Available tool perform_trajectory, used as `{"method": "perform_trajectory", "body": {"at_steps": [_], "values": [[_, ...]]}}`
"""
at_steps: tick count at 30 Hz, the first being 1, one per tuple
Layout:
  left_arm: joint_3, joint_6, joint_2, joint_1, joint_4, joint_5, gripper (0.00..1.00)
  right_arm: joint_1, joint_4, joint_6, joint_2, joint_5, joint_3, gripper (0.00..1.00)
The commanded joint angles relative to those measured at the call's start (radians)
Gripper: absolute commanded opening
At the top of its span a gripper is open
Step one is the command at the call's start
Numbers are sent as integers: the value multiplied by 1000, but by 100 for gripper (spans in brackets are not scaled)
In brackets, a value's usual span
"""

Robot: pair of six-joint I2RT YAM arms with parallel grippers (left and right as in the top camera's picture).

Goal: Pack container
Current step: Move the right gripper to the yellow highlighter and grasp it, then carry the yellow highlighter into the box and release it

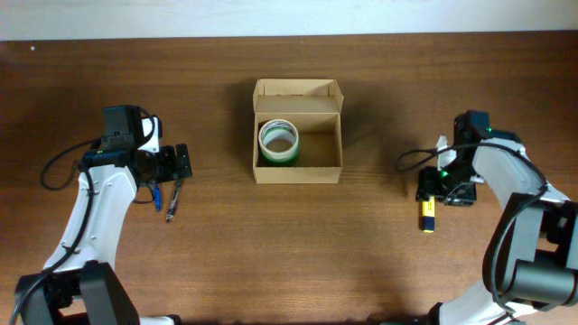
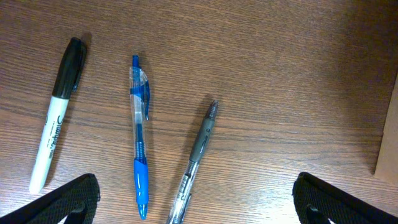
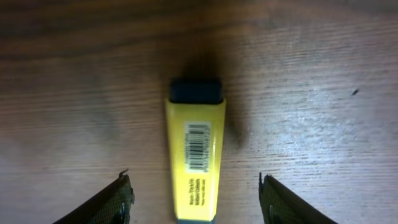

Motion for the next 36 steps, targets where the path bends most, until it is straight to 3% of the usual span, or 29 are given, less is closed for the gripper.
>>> {"method": "perform_trajectory", "body": {"at_steps": [1, 17, 20, 21, 24, 30, 36], "values": [[14, 12, 7, 3, 0, 11, 99, 5, 23, 25, 2, 31, -34, 65], [14, 12, 7, 3, 0, 11, 99, 6, 40, 43, 45, 60, -56, 50], [14, 12, 7, 3, 0, 11, 99, 6, 44, 43, 48, 74, -56, 36], [14, 12, 7, 3, 0, 11, 99, 6, 48, 62, 48, 73, -56, 23], [14, 12, 7, 3, 0, 11, 99, 6, 58, 95, 48, 60, -55, 5], [14, 12, 7, 3, 0, 11, 99, 13, 6, 81, 31, -117, 35, 4], [14, 12, 7, 3, 0, 11, 99, 120, -221, 72, -50, -217, 379, 4]]}}
